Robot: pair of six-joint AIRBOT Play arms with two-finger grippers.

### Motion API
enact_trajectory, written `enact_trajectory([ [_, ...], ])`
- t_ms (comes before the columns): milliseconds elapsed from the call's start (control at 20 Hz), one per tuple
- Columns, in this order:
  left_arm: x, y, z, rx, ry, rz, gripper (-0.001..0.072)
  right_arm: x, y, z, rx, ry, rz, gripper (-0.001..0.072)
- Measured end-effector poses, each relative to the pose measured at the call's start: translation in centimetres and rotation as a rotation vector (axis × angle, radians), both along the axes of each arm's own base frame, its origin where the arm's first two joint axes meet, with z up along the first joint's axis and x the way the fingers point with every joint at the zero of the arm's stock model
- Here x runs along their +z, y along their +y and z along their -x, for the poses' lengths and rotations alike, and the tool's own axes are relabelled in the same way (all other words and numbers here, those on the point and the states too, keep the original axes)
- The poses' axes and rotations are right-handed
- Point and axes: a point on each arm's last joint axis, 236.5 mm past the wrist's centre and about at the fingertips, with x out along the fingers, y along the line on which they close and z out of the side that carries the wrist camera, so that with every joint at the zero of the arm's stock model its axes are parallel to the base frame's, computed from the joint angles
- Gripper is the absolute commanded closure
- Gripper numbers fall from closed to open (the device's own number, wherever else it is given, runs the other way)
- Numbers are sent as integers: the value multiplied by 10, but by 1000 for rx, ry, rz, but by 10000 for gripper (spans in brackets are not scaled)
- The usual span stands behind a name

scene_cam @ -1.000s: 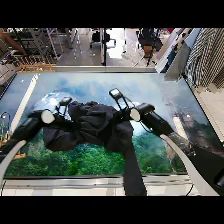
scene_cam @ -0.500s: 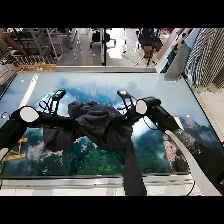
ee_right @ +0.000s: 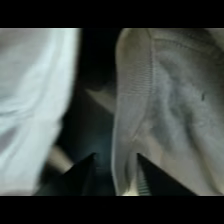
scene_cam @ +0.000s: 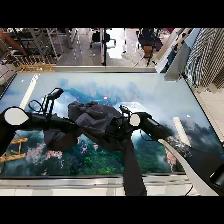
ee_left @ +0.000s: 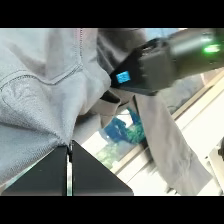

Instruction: Fold the clothes and pants, and hang the long-sleeved shirts on hangers.

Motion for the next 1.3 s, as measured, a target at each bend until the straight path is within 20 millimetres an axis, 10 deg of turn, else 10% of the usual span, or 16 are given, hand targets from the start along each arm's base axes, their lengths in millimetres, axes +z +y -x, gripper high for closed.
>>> enact_trajectory([
  [150, 7, 0, 4, -4, -14, 4, 697, -13, -1, 1, 5, 4, 37, 690],
  [350, 7, -1, 12, -18, 10, 4, 696, -18, -23, 3, 47, -2, 139, 692],
  [600, -20, -13, 38, -62, 115, 12, 696, 46, -82, -7, 132, -193, 334, 692],
  [650, -30, -22, 50, -83, 155, 29, 660, 63, -90, -7, 138, -236, 350, 692],
  [750, -44, -40, 69, -115, 213, 66, 233, 91, -101, -1, 153, -298, 373, 692],
  [800, -49, -51, 78, -134, 233, 87, 143, 99, -104, 3, 162, -319, 380, 692],
  [1000, -49, -73, 84, -145, 222, 132, 142, 114, -105, 21, 206, -359, 395, 691],
  [1300, -25, -87, 18, -133, 24, 147, 82, 118, -90, 29, 256, -408, 383, 691],
])
